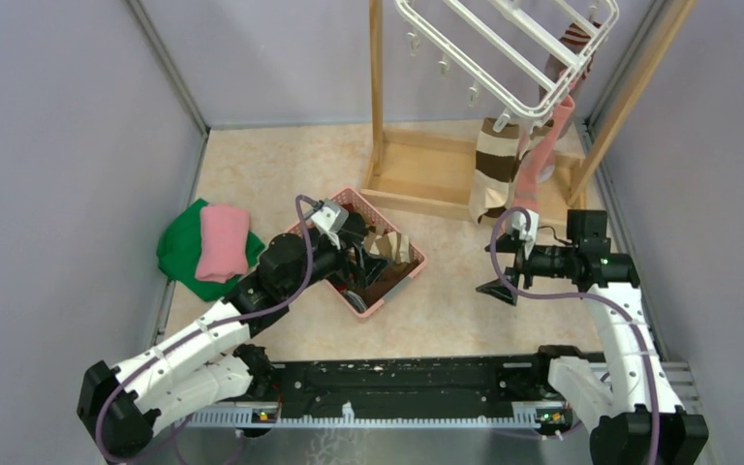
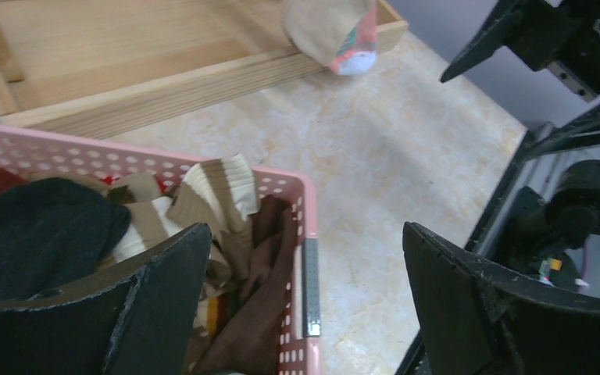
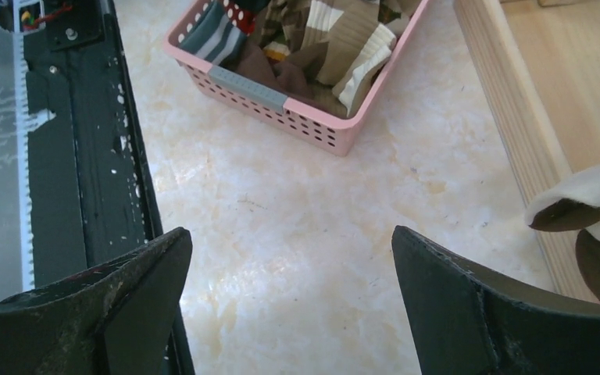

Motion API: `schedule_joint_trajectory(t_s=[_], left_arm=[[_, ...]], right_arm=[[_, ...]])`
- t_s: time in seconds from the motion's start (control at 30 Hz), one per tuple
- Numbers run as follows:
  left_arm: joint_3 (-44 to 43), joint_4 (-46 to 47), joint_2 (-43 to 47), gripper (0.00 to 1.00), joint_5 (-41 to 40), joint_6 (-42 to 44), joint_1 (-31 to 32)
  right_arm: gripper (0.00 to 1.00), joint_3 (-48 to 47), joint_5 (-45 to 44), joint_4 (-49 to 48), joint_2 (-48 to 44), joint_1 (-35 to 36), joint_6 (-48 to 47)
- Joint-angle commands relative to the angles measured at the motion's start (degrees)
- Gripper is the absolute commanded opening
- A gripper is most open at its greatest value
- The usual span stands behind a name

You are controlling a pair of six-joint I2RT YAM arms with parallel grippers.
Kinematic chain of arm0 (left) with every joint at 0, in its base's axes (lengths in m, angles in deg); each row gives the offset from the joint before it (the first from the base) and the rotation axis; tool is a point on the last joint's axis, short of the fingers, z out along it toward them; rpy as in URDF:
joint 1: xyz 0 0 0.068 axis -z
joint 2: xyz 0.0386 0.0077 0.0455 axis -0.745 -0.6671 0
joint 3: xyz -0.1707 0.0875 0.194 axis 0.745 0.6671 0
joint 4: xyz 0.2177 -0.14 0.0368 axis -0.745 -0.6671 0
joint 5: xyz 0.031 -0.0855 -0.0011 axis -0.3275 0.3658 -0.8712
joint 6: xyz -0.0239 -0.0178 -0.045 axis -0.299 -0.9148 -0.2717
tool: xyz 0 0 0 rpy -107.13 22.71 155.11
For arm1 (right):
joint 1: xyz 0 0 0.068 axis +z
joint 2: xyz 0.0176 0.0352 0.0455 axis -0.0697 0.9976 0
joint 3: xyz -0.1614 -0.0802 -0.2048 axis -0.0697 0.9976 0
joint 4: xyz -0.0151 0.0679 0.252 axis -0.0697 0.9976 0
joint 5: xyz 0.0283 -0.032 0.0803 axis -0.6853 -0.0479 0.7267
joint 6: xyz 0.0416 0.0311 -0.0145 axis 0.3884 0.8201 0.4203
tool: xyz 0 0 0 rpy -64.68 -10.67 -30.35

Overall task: Clip the socks to the hanger
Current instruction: Pick up the sock from the bin.

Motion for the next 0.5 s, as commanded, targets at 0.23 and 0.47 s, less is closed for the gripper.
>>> schedule_joint_trajectory(t_s=[0.23,0.47], left_arm=[[0.57,1.73,-1.98,0.99,-11.15,2.69,-0.06],[-1.81,-2.22,-3.51,0.99,-11.94,3.01,-1.11]], right_arm=[[0.99,0.47,-2.25,1.17,2.44,-0.20,-9.01],[0.99,-1.13,-2.32,2.72,3.47,-0.27,-8.68]])
